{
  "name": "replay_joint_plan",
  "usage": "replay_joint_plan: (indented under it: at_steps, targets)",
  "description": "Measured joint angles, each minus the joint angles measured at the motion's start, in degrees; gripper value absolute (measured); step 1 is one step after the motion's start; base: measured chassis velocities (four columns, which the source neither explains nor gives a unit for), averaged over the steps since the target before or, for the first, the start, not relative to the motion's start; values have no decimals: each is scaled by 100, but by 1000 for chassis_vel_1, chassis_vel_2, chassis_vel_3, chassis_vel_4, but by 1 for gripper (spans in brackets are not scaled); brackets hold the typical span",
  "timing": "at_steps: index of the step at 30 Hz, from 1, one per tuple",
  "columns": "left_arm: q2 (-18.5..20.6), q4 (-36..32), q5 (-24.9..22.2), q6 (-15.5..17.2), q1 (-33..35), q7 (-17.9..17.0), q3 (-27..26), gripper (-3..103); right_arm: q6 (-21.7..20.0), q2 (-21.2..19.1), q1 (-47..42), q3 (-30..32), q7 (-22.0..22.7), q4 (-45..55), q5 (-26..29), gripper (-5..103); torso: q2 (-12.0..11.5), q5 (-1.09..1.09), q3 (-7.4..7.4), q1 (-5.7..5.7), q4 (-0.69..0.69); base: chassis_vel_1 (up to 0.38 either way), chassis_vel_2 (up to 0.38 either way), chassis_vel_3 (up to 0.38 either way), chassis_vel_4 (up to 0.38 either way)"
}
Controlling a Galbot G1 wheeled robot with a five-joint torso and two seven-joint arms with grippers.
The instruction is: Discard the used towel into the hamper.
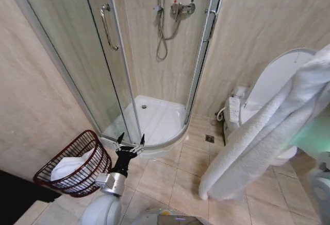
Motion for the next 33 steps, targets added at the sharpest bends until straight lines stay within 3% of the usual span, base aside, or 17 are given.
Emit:
replay_joint_plan:
  at_steps: [33]
  targets:
    - [0, 0, 0, 0, 0, 0, 0, 100, -17, -100, 0, 453, 15, 4, 339, 9, 806, 0, 460, 344, 0, 0, 0, 0, 0]
